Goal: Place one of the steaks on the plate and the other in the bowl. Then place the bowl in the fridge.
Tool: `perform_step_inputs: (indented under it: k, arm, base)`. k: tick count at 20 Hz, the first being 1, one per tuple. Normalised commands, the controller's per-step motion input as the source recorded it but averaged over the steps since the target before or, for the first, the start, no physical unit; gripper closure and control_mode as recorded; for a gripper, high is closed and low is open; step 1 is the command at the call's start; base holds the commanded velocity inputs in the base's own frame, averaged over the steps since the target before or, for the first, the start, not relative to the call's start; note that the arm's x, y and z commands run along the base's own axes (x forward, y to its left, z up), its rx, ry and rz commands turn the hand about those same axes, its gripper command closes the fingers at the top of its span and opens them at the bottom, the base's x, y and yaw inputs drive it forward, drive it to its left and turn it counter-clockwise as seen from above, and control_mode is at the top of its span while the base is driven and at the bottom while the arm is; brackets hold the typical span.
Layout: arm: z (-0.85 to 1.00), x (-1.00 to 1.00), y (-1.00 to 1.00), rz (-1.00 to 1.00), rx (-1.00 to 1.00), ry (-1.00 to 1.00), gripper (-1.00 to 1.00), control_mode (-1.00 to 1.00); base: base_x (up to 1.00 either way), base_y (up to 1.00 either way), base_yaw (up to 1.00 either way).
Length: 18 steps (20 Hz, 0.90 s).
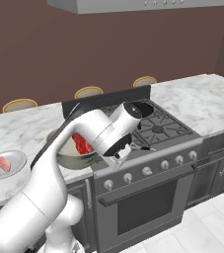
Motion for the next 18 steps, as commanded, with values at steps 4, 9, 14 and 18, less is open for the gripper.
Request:
perform_step_inputs:
  k: [4,9,14,18]
  arm:
    - [0.0,0.0,0.0,0.0,0.0,0.0,1.0,1.0]
    - [0.0,0.0,0.0,0.0,0.0,0.0,1.0,1.0]
    - [0.0,0.0,0.0,0.0,0.0,0.0,1.0,1.0]
    - [0.0,0.0,0.0,0.0,0.0,0.0,1.0,1.0]
  base:
    - [-0.33,-0.36,-0.06]
    - [-0.43,-0.59,-0.47]
    - [-0.3,-0.57,-0.59]
    - [0.09,-0.74,-0.7]
